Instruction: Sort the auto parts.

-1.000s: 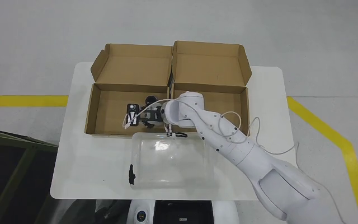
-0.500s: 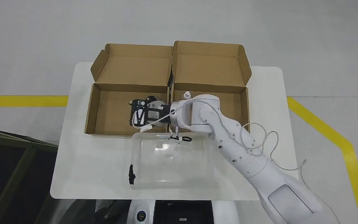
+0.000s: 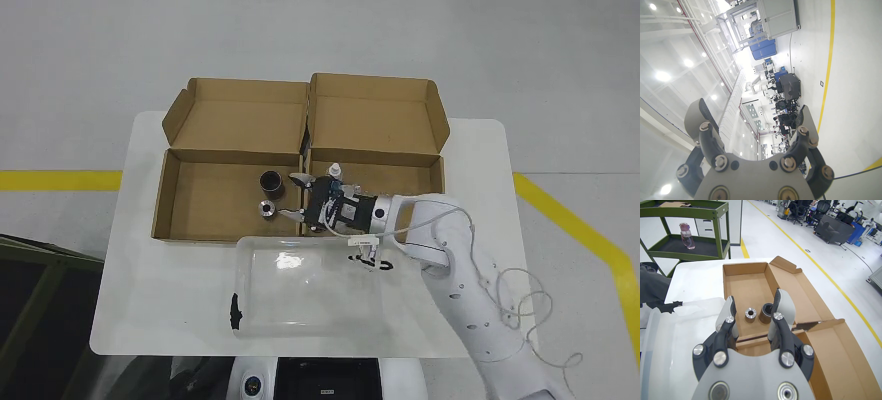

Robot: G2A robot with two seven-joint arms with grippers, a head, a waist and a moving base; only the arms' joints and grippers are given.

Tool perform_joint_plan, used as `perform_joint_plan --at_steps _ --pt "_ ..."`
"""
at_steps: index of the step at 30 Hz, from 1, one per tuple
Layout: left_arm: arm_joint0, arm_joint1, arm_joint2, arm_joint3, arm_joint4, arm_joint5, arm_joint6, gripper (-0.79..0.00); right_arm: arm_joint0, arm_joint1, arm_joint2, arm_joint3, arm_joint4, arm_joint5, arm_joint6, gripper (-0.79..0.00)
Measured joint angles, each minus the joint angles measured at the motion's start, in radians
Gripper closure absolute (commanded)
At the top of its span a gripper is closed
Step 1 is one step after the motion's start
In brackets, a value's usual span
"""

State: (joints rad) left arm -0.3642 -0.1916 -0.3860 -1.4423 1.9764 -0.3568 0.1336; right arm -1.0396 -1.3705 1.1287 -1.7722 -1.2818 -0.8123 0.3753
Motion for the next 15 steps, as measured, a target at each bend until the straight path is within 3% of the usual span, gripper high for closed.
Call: perform_joint_plan --at_steps 7,9,15 --pt "0.000 0.000 0.000 0.000 0.000 0.000 0.000 -0.785 -0.096 0.029 0.123 -0.047 0.002 -0.021 -0.056 -0.391" --pt "0.000 0.000 0.000 0.000 0.000 0.000 0.000 -0.785 -0.122 0.036 0.158 -0.062 0.002 -0.018 -0.077 -0.453" --pt "0.000 0.000 0.000 0.000 0.000 0.000 0.000 -0.785 -0.210 0.055 0.260 -0.088 -0.011 0.015 -0.162 -0.468"
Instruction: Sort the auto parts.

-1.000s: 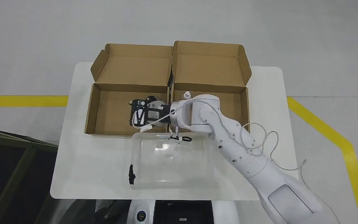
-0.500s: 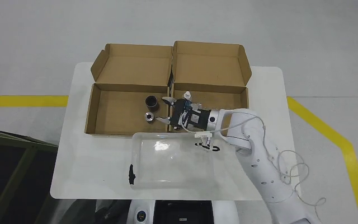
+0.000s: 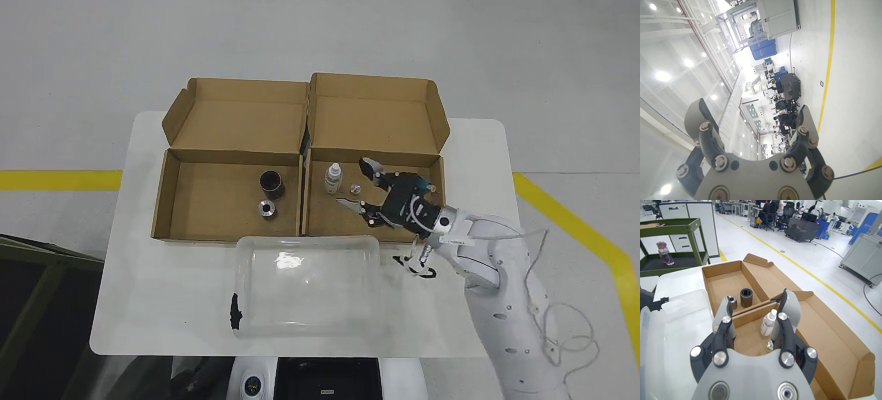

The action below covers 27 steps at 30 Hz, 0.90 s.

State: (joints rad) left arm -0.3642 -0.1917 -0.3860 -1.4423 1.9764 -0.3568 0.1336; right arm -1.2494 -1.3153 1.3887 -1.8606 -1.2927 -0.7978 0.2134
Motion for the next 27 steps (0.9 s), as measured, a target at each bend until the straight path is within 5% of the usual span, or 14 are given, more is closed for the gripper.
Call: perform_joint_plan --at_steps 6,12,27 --pt "0.000 0.000 0.000 0.000 0.000 0.000 0.000 -0.785 -0.090 0.016 0.085 -0.009 -0.027 0.030 -0.075 -0.526" --pt "0.000 0.000 0.000 0.000 0.000 0.000 0.000 -0.785 -0.162 0.030 0.159 -0.018 -0.055 0.055 -0.138 -0.785" --pt "0.000 0.000 0.000 0.000 0.000 0.000 0.000 -0.785 -0.284 0.052 0.309 -0.023 -0.071 0.175 -0.276 -0.785"
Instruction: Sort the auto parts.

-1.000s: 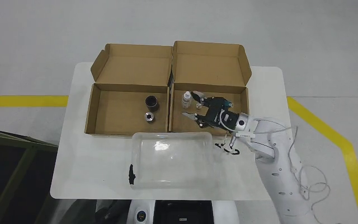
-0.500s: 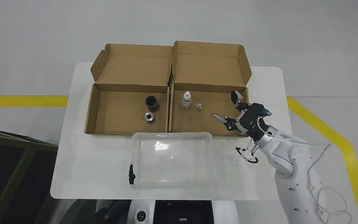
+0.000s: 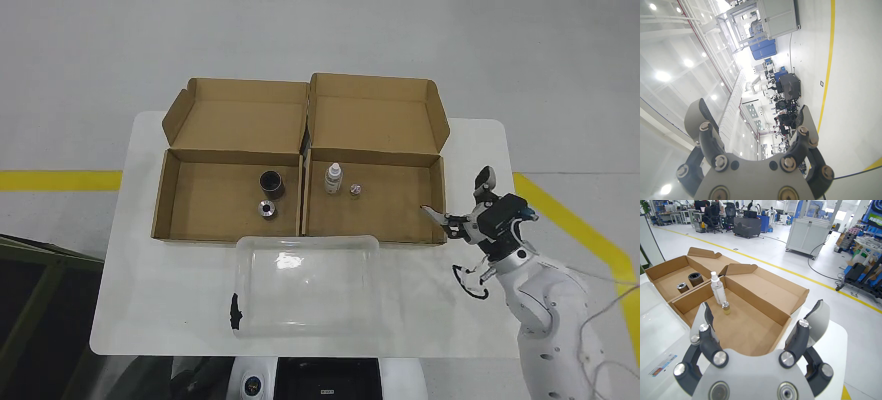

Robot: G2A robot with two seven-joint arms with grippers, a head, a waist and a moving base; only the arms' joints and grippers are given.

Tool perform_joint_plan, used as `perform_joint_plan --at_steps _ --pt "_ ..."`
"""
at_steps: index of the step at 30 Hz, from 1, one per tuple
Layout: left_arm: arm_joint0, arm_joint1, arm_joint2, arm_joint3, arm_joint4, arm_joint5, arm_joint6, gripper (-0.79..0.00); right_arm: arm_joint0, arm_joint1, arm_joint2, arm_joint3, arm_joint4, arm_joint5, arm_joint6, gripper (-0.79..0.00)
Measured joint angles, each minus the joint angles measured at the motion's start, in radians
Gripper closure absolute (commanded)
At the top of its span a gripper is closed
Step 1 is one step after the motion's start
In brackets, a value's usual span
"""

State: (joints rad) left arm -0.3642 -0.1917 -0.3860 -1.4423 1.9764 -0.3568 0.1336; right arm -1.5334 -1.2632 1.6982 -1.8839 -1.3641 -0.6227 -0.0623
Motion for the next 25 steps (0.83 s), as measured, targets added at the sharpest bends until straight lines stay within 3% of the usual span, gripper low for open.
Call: perform_joint_plan --at_steps 9,25 --pt "0.000 0.000 0.000 0.000 0.000 0.000 0.000 -0.785 -0.030 0.009 0.038 -0.007 -0.040 0.061 -0.044 -0.785" --pt "0.000 0.000 0.000 0.000 0.000 0.000 0.000 -0.785 -0.033 0.011 0.045 -0.003 -0.045 0.062 -0.055 -0.785"
